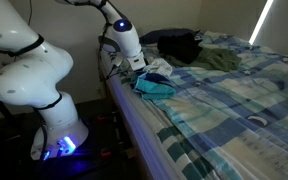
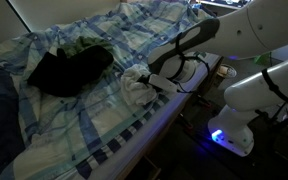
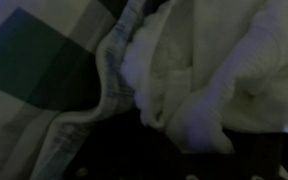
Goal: Put the white towel on the blue towel
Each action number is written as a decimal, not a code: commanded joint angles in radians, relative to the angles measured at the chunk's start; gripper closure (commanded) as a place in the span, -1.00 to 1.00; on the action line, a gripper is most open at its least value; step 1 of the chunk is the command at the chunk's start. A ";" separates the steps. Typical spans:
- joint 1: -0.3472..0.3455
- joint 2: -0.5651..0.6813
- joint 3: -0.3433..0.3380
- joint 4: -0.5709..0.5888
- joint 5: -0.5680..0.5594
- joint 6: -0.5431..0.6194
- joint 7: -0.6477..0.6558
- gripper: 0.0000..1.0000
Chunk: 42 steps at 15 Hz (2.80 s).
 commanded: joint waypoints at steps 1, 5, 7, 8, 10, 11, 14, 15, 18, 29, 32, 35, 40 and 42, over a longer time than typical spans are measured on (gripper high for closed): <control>-0.018 -0.003 0.008 0.000 -0.021 -0.024 -0.006 -0.10; -0.020 -0.002 0.010 0.001 -0.029 -0.022 -0.010 0.25; -0.020 -0.004 0.011 0.002 -0.034 -0.021 -0.012 0.22; -0.018 -0.010 0.008 0.002 -0.036 -0.023 -0.013 0.35; -0.015 -0.016 0.004 0.002 -0.035 -0.024 -0.012 0.65; -0.015 -0.021 0.002 0.002 -0.038 -0.027 -0.010 0.79; -0.010 -0.043 -0.004 0.001 -0.042 -0.034 -0.008 1.00; -0.008 -0.052 -0.008 0.001 -0.040 -0.037 -0.009 0.97; 0.003 -0.102 -0.031 0.001 -0.041 -0.070 0.000 0.99; -0.029 -0.211 -0.062 0.002 -0.127 -0.204 0.025 0.51; -0.038 -0.218 -0.056 0.002 -0.146 -0.226 0.028 0.54; -0.043 -0.232 -0.064 0.002 -0.164 -0.251 0.033 0.92; -0.042 -0.248 -0.076 0.003 -0.157 -0.274 0.026 0.89; -0.013 -0.300 -0.125 -0.011 -0.151 -0.300 0.025 0.89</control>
